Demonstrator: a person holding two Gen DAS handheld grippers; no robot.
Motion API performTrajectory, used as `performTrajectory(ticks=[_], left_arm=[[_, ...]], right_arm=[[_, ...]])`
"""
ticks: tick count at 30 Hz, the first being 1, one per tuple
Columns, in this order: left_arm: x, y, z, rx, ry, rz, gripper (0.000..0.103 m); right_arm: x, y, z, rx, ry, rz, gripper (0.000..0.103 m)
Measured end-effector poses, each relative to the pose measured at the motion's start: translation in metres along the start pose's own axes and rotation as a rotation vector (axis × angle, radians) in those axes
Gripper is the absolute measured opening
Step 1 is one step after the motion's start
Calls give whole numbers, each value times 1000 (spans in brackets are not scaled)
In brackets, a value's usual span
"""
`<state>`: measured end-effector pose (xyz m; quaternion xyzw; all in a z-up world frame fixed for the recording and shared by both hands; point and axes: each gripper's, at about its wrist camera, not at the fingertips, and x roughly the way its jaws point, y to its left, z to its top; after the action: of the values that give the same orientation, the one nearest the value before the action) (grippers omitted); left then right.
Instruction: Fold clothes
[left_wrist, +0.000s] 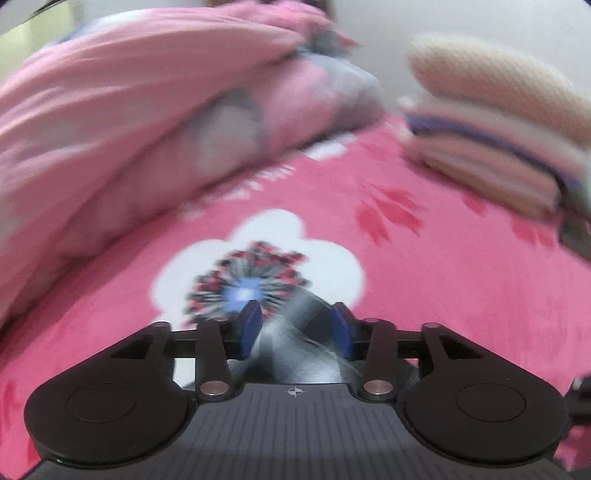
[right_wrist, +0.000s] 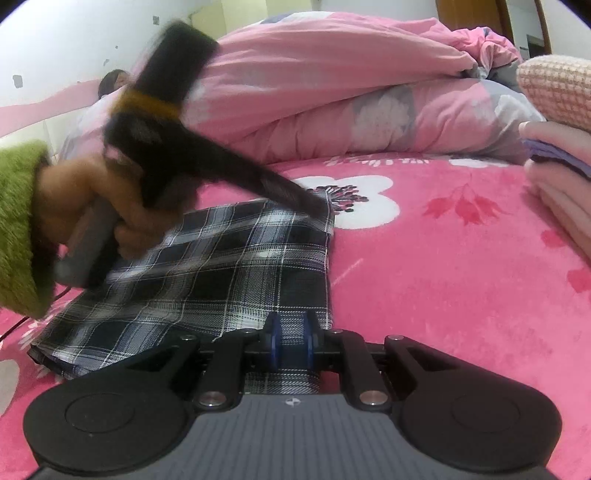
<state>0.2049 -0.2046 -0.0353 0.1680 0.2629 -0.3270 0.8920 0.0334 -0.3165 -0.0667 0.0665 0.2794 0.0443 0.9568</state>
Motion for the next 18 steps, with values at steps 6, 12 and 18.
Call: performTrajectory(ticks=[6, 12, 18], left_arm=[[-71, 42, -1, -204, -21, 99, 59], [-148, 65, -25, -233, 29, 229, 64], [-219, 93, -29, -152, 16, 485, 69]], right_arm=[[0, -7, 0, 40, -1, -13, 33], [-1, -11, -1, 66, 1, -9, 37], [0, -12, -1, 68, 2, -14, 40]])
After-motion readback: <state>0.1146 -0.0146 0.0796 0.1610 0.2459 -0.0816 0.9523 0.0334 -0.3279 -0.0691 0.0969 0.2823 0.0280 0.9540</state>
